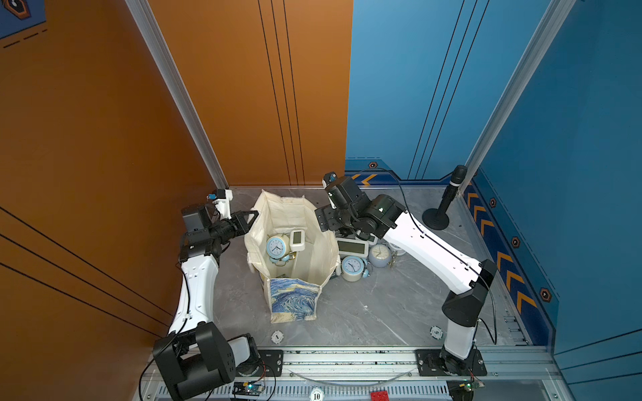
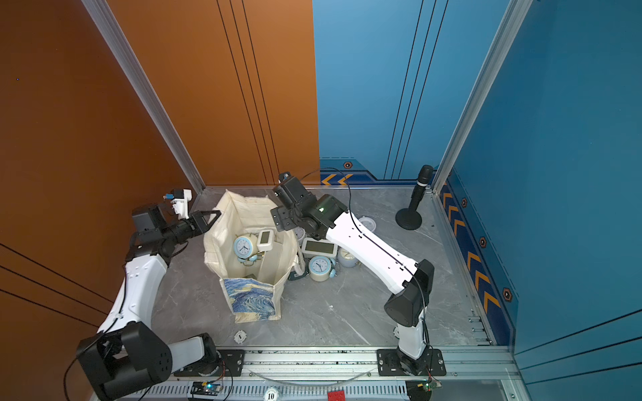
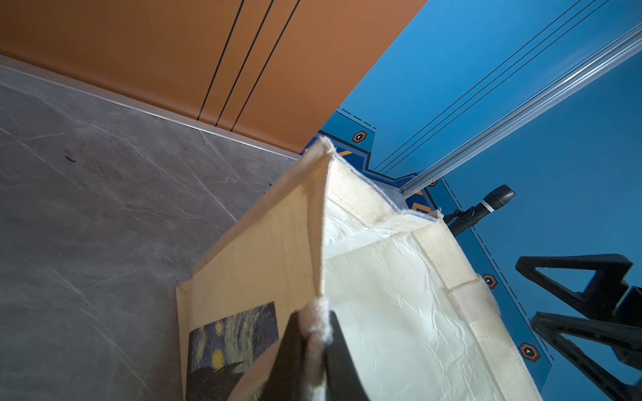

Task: Put the alarm clock into the canvas bag
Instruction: Place the alarm at the canvas bag, then pick up the alarm from the center of the board.

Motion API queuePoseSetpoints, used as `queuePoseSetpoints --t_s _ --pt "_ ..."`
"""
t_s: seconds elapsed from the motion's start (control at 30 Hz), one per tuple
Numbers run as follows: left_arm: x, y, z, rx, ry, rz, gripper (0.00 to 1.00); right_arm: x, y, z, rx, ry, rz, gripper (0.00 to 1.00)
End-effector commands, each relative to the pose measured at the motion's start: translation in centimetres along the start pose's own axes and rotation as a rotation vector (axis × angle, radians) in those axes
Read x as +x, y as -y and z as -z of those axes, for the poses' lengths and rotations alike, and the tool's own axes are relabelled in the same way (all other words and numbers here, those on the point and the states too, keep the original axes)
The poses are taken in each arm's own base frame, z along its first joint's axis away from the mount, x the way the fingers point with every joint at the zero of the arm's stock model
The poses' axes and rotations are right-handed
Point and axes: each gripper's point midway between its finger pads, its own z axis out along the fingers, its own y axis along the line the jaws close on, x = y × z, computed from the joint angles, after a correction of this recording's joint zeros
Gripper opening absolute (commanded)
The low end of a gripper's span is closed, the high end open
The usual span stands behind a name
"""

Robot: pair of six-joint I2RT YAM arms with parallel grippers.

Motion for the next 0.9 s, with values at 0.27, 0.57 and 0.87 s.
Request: queuePoseSetpoints --t_s 0.27,0.57,0.87 --pt "0.3 -0.1 -0.2 0.006 -0.002 -0.005 0.0 3.7 8.0 1.3 0.109 -0.123 0.006 0.92" --pt "0.2 -0.2 -0.2 0.003 0.0 -0.003 0.0 9.4 8.9 0.1 0.111 -0.262 0.017 0.92" --pt "0.5 -0.1 -0.4 0.007 -0.006 -0.007 0.0 14.8 10.9 -1.6 0.121 -0.409 -0.077 0.92"
